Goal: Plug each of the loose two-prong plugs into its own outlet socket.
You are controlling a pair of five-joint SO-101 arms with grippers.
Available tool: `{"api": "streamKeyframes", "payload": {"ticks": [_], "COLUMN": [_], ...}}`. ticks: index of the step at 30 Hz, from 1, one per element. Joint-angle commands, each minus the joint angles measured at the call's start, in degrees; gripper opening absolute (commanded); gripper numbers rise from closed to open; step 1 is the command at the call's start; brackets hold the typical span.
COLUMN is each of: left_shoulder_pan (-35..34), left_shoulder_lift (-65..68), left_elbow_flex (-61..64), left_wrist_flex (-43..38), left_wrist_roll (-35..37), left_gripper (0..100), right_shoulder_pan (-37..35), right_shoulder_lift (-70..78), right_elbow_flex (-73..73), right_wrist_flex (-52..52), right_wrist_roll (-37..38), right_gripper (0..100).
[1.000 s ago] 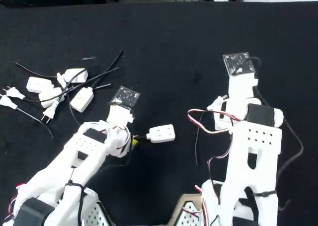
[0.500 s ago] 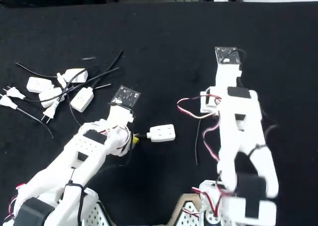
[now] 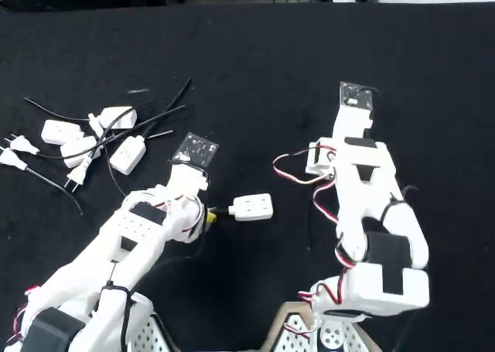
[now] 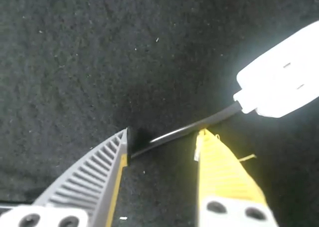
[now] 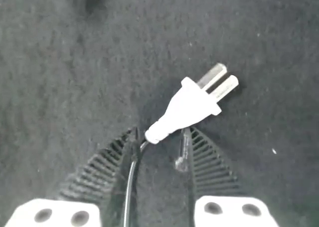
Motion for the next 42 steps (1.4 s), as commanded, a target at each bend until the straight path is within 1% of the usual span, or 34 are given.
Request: {"api": "streamKeyframes", "payload": {"ticks": [1,9,10,13,15,18,20,26,28,30,32,33,35,37,39,40,42], "left_shoulder_pan": [-0.1,-0.1,-0.1,-0.1,-0.1,-0.1,-0.1,-0.1,-0.1,-0.1,-0.1,-0.1,-0.1,-0.1,-0.1,-0.1,-0.1], "left_shoulder_lift": [-0.2,-0.2,-0.2,-0.2,-0.2,-0.2,-0.2,-0.2,-0.2,-0.2,-0.2,-0.2,-0.2,-0.2,-0.2,-0.2,-0.2], "left_elbow_flex": [-0.6,-0.6,-0.5,-0.5,-0.4,-0.3,-0.3,-0.3,-0.3,-0.3,-0.3,-0.3,-0.3,-0.3,-0.3,-0.3,-0.2], "left_wrist_flex": [-0.8,-0.8,-0.8,-0.8,-0.9,-0.9,-0.9,-0.9,-0.9,-0.9,-0.9,-0.9,-0.9,-0.9,-0.8,-0.8,-0.7], "left_wrist_roll": [0.4,0.4,0.4,0.4,0.3,0.1,0.1,0.0,0.0,0.0,0.0,0.0,0.0,0.0,0.0,0.0,0.0], "left_gripper": [22,22,22,22,22,22,22,22,22,22,22,22,22,22,22,22,22], "right_shoulder_pan": [-0.4,-0.4,-0.4,0.2,1.2,2.6,2.5,-1.3,-3.2,-4.0,-3.4,-2.6,-1.6,-1.4,-1.6,-1.7,-1.8], "right_shoulder_lift": [1.2,4.4,4.4,4.4,3.7,1.2,-2.0,-12.3,-14.2,-15.3,-16.1,-16.1,-15.8,-14.1,-11.4,-9.8,-5.9], "right_elbow_flex": [-5.2,-9.2,-9.2,-9.2,-9.5,-10.9,-11.5,-11.7,-9.5,-7.3,-6.1,-6.0,-5.8,-5.8,-6.1,-6.3,-7.3], "right_wrist_flex": [-1.7,1.8,1.9,1.9,2.2,2.9,4.9,16.1,20.2,22.2,20.8,19.4,15.4,11.7,8.7,7.1,4.7], "right_wrist_roll": [-0.6,-0.2,-0.1,0.0,1.6,7.2,12.2,35.0,41.1,45.5,44.9,42.8,35.3,26.0,19.3,17.5,16.6], "right_gripper": [13.4,12.8,11.3,0.5,1.5,1.0,1.0,1.0,1.0,1.1,1.1,1.1,2.2,8.9,18.4,21.8,22.1]}}
